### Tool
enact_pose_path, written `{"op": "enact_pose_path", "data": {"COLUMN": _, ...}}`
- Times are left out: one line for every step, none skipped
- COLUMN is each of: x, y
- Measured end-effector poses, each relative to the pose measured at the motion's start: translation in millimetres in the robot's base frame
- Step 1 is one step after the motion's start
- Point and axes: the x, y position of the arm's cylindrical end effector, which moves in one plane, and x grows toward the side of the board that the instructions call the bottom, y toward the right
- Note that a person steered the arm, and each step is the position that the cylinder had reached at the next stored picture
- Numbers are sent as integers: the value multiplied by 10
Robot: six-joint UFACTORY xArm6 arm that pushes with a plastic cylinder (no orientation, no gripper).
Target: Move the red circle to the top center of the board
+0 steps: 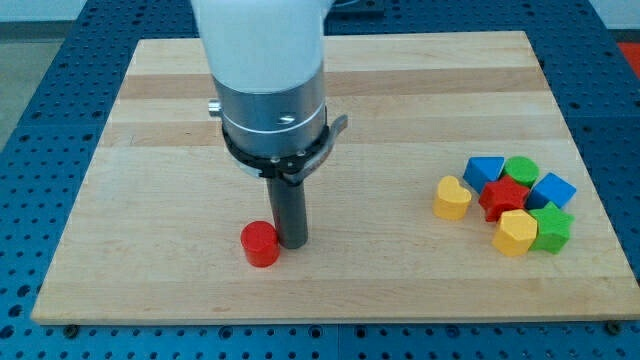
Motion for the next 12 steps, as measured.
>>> {"op": "enact_pose_path", "data": {"x": 117, "y": 399}}
{"op": "enact_pose_path", "data": {"x": 347, "y": 459}}
{"op": "enact_pose_path", "data": {"x": 275, "y": -59}}
{"op": "enact_pose_path", "data": {"x": -359, "y": -252}}
{"op": "enact_pose_path", "data": {"x": -969, "y": -263}}
{"op": "enact_pose_path", "data": {"x": -930, "y": 62}}
{"op": "enact_pose_path", "data": {"x": -561, "y": 540}}
{"op": "enact_pose_path", "data": {"x": -51, "y": 583}}
{"op": "enact_pose_path", "data": {"x": 266, "y": 150}}
{"op": "enact_pose_path", "data": {"x": 356, "y": -378}}
{"op": "enact_pose_path", "data": {"x": 93, "y": -591}}
{"op": "enact_pose_path", "data": {"x": -365, "y": -512}}
